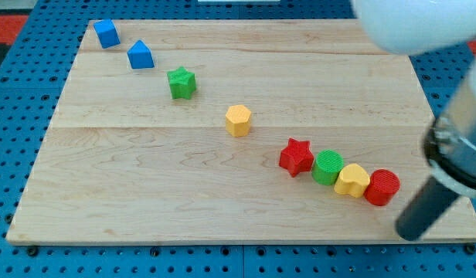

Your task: Push the heart into the circles

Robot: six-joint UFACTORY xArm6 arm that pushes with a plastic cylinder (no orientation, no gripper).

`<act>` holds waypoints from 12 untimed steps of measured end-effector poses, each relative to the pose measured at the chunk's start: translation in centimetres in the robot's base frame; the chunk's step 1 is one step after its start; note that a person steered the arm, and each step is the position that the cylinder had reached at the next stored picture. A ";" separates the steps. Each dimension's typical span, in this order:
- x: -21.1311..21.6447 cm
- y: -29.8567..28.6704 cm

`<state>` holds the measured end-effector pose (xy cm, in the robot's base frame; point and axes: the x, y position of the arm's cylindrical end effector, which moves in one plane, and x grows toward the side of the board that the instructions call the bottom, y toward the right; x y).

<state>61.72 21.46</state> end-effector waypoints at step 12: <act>-3.5 -17.1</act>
<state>58.23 4.35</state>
